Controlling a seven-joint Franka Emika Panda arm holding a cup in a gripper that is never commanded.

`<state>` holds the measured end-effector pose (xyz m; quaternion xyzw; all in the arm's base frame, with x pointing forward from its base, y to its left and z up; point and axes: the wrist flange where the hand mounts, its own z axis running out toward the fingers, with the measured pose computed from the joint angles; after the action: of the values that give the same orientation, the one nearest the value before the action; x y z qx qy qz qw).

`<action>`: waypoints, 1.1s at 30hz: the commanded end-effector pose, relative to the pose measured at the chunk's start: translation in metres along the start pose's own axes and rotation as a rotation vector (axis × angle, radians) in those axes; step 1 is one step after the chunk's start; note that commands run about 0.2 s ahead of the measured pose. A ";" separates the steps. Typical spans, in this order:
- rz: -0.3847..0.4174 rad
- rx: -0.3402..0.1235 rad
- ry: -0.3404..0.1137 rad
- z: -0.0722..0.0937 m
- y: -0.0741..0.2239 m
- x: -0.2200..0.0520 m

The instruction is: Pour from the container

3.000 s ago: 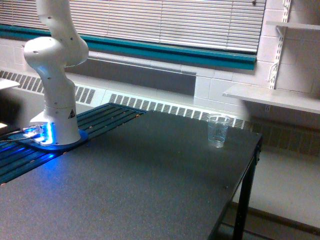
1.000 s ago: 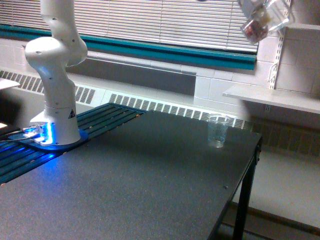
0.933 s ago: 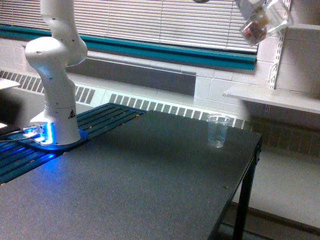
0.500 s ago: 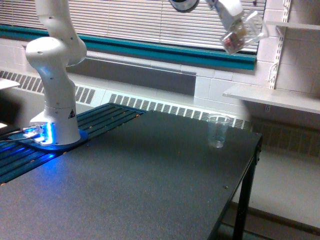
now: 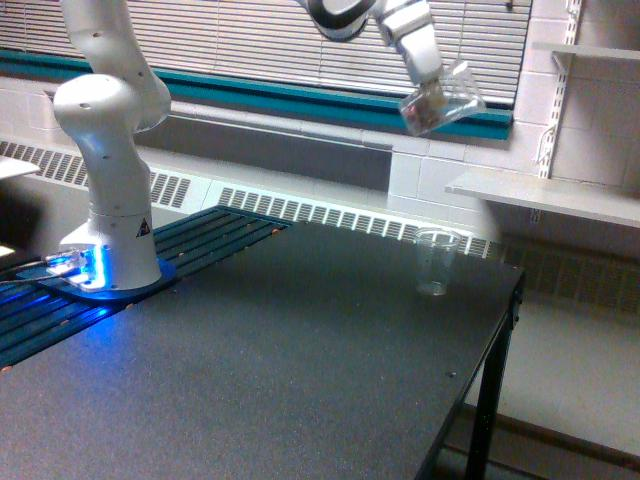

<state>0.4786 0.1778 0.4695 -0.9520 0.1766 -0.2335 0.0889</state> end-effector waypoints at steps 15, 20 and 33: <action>-0.082 -0.020 -0.198 0.065 -0.008 -0.030; -0.103 -0.014 -0.241 0.080 -0.016 -0.033; -0.112 -0.013 -0.312 0.104 -0.039 -0.048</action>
<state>0.5021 0.2240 0.3672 -0.9833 0.1289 -0.0910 0.0906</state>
